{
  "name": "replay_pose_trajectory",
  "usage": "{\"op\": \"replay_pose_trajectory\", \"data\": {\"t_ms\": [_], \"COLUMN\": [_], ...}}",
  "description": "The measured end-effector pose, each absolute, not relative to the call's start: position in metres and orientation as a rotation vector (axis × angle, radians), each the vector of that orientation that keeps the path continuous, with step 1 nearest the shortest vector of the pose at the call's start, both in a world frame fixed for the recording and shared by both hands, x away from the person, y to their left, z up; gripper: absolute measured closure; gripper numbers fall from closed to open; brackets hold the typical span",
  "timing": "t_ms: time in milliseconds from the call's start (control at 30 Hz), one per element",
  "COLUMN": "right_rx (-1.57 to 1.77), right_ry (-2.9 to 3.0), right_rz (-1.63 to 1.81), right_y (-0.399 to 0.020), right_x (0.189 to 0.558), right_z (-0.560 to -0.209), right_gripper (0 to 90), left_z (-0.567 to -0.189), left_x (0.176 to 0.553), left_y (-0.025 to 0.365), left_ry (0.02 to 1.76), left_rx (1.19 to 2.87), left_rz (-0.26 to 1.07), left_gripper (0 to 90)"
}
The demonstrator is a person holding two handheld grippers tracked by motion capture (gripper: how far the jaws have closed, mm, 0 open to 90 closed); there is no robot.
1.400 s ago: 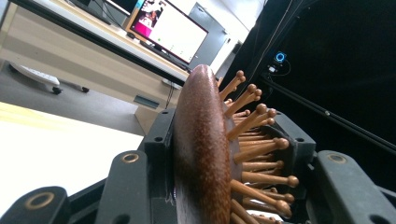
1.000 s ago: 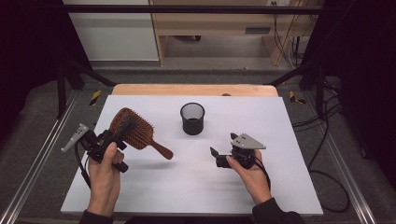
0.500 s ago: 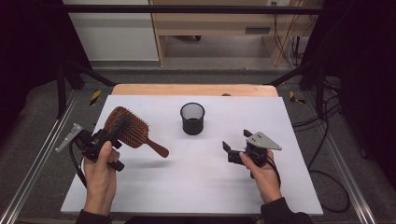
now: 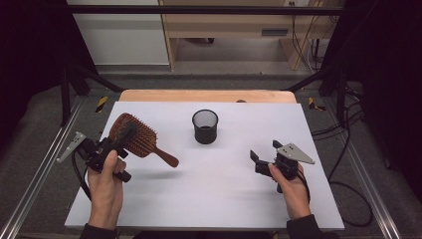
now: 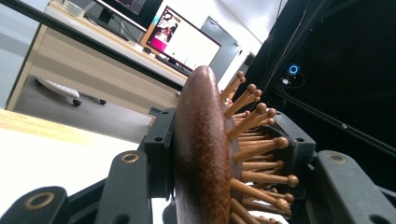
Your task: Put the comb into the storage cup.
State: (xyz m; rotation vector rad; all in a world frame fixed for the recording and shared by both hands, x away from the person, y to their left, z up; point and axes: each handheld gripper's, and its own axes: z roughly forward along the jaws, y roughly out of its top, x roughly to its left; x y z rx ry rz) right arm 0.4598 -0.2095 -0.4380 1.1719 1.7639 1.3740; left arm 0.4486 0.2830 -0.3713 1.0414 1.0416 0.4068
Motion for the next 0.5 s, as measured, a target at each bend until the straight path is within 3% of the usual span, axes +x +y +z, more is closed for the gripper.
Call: {"op": "replay_pose_trajectory", "data": {"t_ms": [500], "right_rx": [1.199], "right_ry": [1.7], "right_rz": [1.347], "right_y": [-0.228], "right_x": [0.448], "right_z": [-0.44], "right_gripper": [6.7], "left_z": [-0.369], "left_x": [0.447], "left_y": [0.285], "left_ry": [1.039], "left_rx": [1.025], "left_rz": [0.408], "left_gripper": [50.2]}}
